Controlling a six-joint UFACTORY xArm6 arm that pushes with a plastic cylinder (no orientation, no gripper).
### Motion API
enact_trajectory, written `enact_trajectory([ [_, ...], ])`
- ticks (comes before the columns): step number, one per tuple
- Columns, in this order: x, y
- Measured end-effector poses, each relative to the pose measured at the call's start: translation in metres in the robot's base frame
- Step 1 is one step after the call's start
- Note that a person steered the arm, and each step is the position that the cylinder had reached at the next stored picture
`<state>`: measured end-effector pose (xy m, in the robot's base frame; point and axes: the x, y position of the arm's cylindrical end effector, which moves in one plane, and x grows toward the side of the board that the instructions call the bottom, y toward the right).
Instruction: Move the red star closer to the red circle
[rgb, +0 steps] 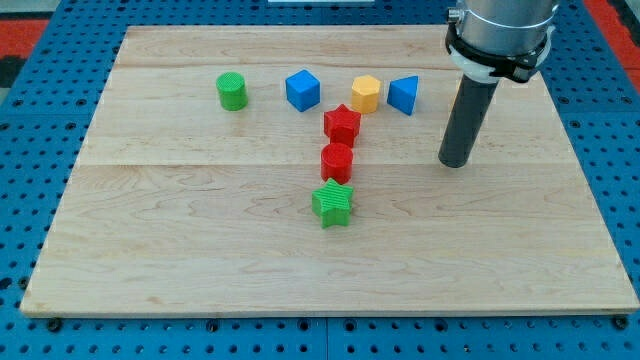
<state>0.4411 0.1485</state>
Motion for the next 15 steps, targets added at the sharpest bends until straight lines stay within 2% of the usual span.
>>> enact_trajectory([
  [4, 0.005, 0.006],
  [8, 0.040, 0.062],
  [9, 0.020, 0.062],
  [10, -0.026, 0.041],
  [13, -0.056, -0.024],
  [14, -0.082, -0.048],
  [15, -0.082, -0.055],
])
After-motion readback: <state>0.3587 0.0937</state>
